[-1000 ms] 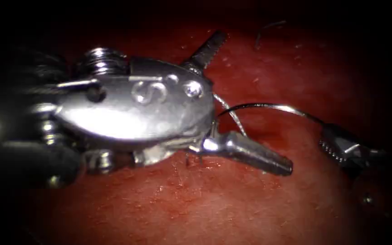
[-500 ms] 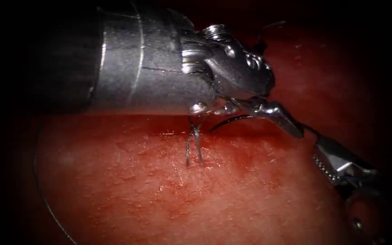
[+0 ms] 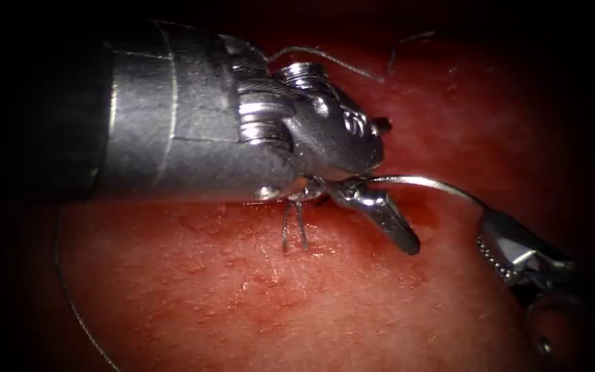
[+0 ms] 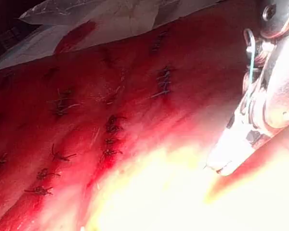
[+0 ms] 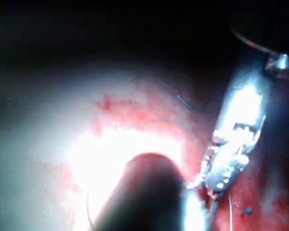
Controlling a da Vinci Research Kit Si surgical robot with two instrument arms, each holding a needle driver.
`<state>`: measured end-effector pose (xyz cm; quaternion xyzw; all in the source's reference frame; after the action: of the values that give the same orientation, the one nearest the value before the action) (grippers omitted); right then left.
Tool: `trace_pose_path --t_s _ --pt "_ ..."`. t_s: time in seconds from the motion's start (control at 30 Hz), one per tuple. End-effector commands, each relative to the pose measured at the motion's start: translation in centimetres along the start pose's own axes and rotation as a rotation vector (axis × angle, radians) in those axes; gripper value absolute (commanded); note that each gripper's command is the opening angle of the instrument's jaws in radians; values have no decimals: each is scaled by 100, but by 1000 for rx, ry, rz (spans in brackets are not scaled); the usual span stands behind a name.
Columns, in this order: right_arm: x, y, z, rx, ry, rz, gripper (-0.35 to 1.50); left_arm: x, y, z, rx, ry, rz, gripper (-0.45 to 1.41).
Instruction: Wound Closure
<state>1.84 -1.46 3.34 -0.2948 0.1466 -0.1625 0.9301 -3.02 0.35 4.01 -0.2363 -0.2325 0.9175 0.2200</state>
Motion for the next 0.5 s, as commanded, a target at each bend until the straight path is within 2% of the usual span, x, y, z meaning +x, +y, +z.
trace_pose_path --t_s 0.03,0.13,0.23,0.27,0.3,0.37,0.43,0.5 --pt "6 -4 3 -1 2 -7 -35 4 -2 7 -26 -16 6 83" --pt "8 -4 2 -2 7 -18 -35 1 2 13 -80 -48 19 83" --pt "10 -6 2 -5 8 -25 -35 0 0 13 -99 -55 21 76" --pt "11 -7 1 -5 7 -25 -35 -1 -1 12 -106 -58 17 69" --pt "12 -8 1 -6 7 -25 -35 -2 -2 11 -110 -59 17 49" --pt "15 -10 1 -8 4 -32 -35 -2 -4 8 -120 -64 10 27" --pt "16 -11 1 -9 7 -32 -35 -1 -5 8 -125 -61 11 25" --pt "20 -13 2 -11 3 -38 -35 3 -9 7 -121 -61 14 36"
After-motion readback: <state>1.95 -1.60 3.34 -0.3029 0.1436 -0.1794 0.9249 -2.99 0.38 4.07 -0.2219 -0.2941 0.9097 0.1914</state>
